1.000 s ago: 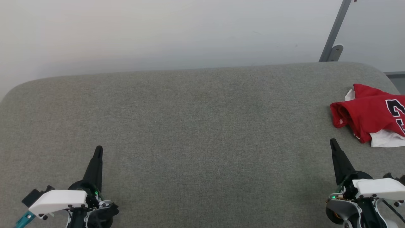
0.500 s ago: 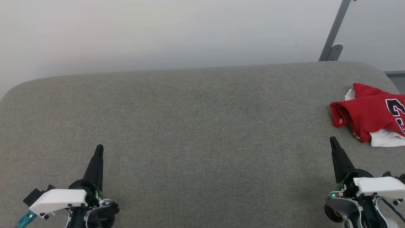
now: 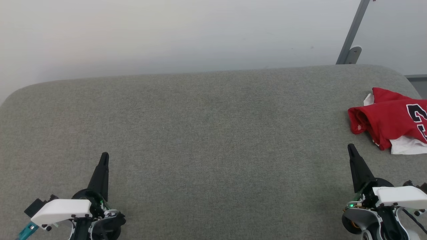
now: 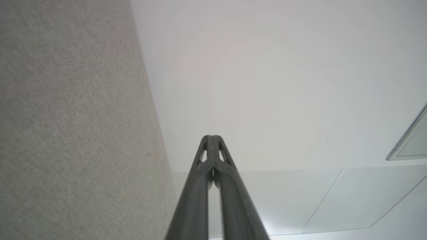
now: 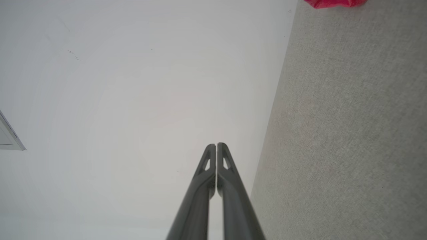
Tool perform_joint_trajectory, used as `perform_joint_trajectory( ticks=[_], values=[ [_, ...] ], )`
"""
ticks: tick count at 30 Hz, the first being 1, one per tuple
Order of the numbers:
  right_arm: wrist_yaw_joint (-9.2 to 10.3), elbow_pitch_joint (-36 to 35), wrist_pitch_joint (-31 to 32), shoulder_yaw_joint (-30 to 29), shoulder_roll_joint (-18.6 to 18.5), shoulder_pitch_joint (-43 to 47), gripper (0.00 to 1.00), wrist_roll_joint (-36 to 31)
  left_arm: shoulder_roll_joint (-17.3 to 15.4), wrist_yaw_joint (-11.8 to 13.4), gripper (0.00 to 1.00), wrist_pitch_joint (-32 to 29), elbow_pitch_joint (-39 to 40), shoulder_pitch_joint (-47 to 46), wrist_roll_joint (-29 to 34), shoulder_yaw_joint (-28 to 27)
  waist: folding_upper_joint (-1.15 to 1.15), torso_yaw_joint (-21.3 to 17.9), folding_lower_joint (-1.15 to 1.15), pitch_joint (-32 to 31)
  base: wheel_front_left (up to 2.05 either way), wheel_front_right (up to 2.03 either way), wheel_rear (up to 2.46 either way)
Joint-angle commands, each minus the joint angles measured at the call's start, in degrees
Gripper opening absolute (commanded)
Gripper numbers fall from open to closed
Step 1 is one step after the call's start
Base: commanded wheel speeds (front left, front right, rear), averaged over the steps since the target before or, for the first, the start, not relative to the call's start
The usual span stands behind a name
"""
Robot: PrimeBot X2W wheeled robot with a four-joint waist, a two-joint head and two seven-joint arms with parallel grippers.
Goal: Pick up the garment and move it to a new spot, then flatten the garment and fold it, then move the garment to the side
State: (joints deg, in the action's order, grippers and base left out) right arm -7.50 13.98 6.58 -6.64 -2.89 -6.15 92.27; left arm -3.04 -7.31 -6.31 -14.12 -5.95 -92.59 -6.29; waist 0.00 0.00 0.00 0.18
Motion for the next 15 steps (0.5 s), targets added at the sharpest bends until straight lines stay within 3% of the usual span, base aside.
perform_joint_trajectory(
  ticks=[1,15],
  values=[
    [0.02,0.1,0.2,0.0,0.1,-0.3,0.00,0.2,0.1,-0.3,0.00,-0.3,0.0,-0.7,0.0,-0.1,0.00,0.0,0.00,0.0,0.00,0.00,0.00],
    [0.02,0.1,0.2,0.0,0.1,-0.3,0.00,0.2,0.1,-0.3,0.00,-0.3,0.0,-0.7,0.1,-0.2,0.00,0.0,0.00,0.0,0.00,0.00,0.00]
  ],
)
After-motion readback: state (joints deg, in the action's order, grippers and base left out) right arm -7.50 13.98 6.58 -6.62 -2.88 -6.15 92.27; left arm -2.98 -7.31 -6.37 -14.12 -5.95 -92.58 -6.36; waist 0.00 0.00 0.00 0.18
